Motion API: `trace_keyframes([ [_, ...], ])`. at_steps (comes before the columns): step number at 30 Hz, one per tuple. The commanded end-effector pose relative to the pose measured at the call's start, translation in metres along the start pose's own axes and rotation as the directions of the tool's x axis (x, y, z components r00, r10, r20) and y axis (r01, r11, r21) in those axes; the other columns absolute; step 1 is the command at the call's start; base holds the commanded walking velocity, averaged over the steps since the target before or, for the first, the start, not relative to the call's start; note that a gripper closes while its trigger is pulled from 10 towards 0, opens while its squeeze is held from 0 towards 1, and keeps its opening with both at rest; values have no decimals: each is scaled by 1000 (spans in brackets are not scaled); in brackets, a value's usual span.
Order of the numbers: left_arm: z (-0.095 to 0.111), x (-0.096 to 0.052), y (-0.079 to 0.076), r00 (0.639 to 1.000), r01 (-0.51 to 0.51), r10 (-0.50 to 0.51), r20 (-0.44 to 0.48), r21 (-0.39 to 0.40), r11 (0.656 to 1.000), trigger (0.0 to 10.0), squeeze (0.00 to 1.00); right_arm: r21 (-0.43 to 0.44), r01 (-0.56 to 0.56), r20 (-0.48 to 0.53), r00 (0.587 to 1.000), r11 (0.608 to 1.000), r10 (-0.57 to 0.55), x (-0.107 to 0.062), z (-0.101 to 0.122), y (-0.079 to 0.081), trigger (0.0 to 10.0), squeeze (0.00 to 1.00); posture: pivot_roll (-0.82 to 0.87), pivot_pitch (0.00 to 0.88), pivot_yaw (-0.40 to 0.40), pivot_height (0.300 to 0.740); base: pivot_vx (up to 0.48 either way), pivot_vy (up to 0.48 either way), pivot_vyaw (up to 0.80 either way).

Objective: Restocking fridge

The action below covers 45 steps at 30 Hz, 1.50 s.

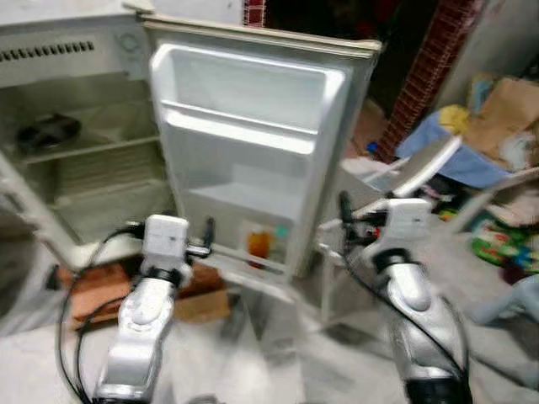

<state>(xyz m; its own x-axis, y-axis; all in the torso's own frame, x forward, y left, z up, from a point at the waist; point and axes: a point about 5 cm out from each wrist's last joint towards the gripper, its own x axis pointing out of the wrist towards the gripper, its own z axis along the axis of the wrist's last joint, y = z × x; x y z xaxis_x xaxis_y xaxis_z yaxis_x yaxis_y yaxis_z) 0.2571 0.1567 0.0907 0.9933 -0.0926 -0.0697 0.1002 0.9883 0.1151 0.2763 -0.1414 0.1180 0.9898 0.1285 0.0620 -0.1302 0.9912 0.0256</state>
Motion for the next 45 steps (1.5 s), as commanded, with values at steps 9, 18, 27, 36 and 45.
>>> trace_keyframes([
  [9, 3, 2, -2, 1000, -5, 6, 12, -34, 999, 10000, 0, -28, -47, 36, 998, 999, 48, 6, 8, 0, 10000, 0, 60, 0, -6, 740, 375, -218, 783],
  [18, 3, 1, -1, 1000, -25, 26, 6, -33, 999, 10000, 0, -40, -70, 49, 996, 997, 72, 11, 11, 1, 10000, 0, 64, 0, -7, 740, 0, 0, 781],
  [27, -4, -2, -1, 998, -28, 23, -62, -67, 997, 10000, 0, -51, -57, 53, 997, 997, 60, 13, 11, -3, 10000, 0, 69, 0, -9, 740, 0, 0, 383],
  [36, -19, -10, -14, 964, 127, -152, -219, -123, 984, 10000, 0, -75, 4, 83, 997, 997, 2, 29, 22, -6, 10000, 0, 90, 19, -4, 740, 0, 0, 0],
  [45, -23, -15, -20, 940, 190, -207, -272, -89, 978, 10000, 0, 4, 47, 53, 997, 999, -47, 44, 18, -2, 10000, 0, 98, 14, 6, 740, 0, 0, 0],
])
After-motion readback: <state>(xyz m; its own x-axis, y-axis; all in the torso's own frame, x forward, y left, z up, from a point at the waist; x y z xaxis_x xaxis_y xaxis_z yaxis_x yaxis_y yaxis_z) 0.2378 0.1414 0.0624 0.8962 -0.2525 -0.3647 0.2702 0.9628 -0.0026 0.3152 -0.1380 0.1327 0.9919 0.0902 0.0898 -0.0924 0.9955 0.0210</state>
